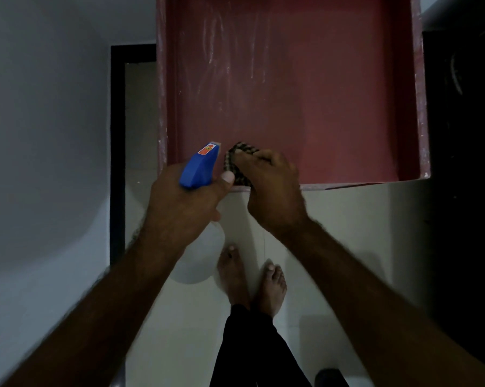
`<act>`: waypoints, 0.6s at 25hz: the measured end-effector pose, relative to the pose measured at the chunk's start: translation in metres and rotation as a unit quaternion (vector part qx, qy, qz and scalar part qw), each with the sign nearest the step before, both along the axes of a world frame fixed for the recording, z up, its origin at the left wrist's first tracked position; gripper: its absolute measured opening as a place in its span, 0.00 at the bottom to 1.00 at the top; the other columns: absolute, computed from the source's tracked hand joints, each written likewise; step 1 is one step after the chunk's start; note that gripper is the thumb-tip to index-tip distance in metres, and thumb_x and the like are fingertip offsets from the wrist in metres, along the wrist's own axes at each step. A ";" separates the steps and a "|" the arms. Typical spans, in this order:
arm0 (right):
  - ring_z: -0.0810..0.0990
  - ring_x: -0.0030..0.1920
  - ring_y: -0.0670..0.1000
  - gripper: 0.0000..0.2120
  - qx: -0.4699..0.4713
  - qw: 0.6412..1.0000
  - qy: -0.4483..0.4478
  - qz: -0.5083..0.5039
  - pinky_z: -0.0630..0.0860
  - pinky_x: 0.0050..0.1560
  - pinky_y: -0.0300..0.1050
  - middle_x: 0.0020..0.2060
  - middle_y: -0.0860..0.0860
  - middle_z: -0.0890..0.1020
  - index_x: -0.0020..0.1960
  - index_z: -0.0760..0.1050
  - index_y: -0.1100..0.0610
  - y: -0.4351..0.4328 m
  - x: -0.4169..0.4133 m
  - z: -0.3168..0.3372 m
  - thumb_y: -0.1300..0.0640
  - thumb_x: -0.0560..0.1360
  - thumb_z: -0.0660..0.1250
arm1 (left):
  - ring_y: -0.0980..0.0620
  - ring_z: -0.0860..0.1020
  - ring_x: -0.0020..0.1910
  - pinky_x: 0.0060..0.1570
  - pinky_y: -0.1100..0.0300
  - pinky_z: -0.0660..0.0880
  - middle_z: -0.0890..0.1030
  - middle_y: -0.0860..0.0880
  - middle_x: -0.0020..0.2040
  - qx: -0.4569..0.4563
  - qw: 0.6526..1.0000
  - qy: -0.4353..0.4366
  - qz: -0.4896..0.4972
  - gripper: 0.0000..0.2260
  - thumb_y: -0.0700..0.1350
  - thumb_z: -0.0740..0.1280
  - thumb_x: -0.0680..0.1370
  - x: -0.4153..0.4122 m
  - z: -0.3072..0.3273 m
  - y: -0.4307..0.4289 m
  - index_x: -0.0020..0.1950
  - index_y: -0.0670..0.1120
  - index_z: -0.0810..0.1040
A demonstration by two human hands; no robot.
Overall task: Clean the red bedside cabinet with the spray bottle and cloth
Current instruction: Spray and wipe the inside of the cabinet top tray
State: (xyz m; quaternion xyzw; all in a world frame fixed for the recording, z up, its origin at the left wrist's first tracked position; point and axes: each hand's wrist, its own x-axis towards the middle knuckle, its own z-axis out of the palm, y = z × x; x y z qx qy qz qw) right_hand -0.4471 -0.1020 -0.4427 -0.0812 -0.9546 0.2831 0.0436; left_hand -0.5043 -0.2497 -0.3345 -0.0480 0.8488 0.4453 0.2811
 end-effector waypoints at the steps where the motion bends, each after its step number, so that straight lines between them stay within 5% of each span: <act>1: 0.78 0.61 0.63 0.34 0.006 1.000 0.002 0.030 0.78 0.56 0.63 0.60 0.53 0.85 0.69 0.79 0.56 0.005 -0.001 0.000 0.70 0.64 0.67 | 0.56 0.79 0.28 0.27 0.73 0.72 0.81 0.35 0.40 0.002 1.000 -0.002 0.006 0.14 0.50 0.73 0.76 0.001 0.000 -0.001 0.45 0.40 0.77; 3: 0.78 0.60 0.63 0.34 0.015 0.999 0.005 0.028 0.79 0.56 0.62 0.59 0.56 0.84 0.70 0.78 0.56 0.024 -0.002 0.003 0.71 0.65 0.66 | 0.55 0.79 0.28 0.27 0.73 0.71 0.81 0.33 0.41 -0.001 1.000 -0.002 0.013 0.16 0.51 0.73 0.76 0.003 -0.001 -0.004 0.47 0.38 0.77; 8: 0.73 0.59 0.56 0.36 -0.014 0.973 0.001 -0.232 0.75 0.62 0.53 0.59 0.56 0.82 0.74 0.76 0.52 0.065 0.003 -0.008 0.67 0.67 0.58 | 0.55 0.79 0.28 0.26 0.74 0.70 0.81 0.33 0.43 -0.006 0.999 -0.009 0.034 0.17 0.51 0.74 0.75 0.003 -0.003 -0.006 0.50 0.38 0.77; 15: 0.73 0.61 0.58 0.40 -0.025 0.964 -0.013 -0.265 0.75 0.65 0.58 0.61 0.54 0.82 0.75 0.74 0.50 0.062 -0.001 -0.012 0.66 0.65 0.56 | 0.58 0.79 0.27 0.25 0.75 0.70 0.81 0.32 0.44 -0.015 0.999 -0.010 0.035 0.18 0.53 0.73 0.75 -0.001 -0.004 -0.010 0.51 0.38 0.77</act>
